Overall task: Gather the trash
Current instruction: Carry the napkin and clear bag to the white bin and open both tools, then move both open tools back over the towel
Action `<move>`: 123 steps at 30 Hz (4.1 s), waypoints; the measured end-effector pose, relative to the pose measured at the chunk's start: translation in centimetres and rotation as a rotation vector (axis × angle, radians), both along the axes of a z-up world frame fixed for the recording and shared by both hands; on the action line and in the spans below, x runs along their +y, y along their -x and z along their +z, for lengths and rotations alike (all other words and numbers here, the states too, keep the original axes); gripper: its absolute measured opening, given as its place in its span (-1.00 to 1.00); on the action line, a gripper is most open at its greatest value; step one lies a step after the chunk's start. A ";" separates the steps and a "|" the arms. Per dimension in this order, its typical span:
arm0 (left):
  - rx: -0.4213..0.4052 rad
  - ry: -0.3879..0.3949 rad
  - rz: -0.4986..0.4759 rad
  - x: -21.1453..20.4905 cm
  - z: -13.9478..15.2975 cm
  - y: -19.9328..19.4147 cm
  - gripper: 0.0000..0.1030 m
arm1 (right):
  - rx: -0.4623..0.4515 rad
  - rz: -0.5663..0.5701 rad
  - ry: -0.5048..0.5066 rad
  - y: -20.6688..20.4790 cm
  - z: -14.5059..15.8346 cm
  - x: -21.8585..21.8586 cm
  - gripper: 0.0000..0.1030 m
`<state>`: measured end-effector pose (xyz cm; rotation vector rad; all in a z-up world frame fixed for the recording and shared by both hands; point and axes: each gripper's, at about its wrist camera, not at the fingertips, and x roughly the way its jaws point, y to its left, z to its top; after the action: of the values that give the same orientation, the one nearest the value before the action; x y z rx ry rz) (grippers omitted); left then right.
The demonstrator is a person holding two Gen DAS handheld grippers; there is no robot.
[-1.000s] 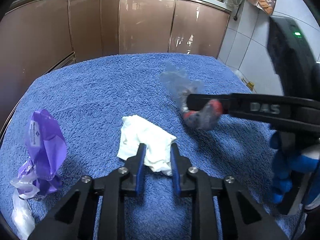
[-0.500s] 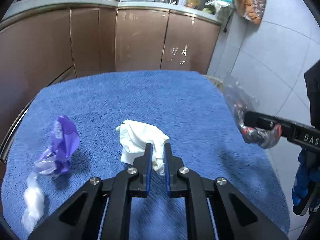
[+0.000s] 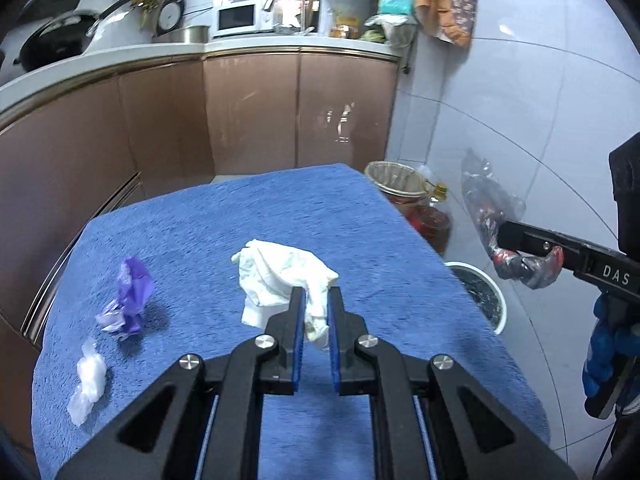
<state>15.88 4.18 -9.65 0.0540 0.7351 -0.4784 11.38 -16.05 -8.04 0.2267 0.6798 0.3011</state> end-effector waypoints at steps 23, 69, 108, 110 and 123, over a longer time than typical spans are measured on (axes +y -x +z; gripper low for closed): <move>0.188 0.017 -0.359 -27.1 -2.1 -1.7 -0.81 | 0.057 -0.443 0.021 6.0 -5.7 -18.5 -0.76; 0.154 -0.013 -0.262 -30.9 -4.2 -3.8 -0.27 | 0.175 -0.614 0.113 3.9 -10.6 -22.5 0.03; -0.268 0.018 0.087 -6.2 6.6 7.8 0.33 | -0.174 -0.379 0.253 9.3 3.9 -4.1 0.78; -0.277 0.021 0.099 -5.3 6.7 8.3 0.42 | -0.179 -0.369 0.256 9.6 4.1 -3.7 0.80; -0.342 0.013 0.161 -2.3 8.1 12.0 0.44 | -0.249 -0.310 0.263 11.9 5.9 0.0 0.86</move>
<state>3.85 1.91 -1.55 0.0617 0.3971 -0.3095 -0.55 -16.08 -2.19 0.0395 0.4234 -0.0581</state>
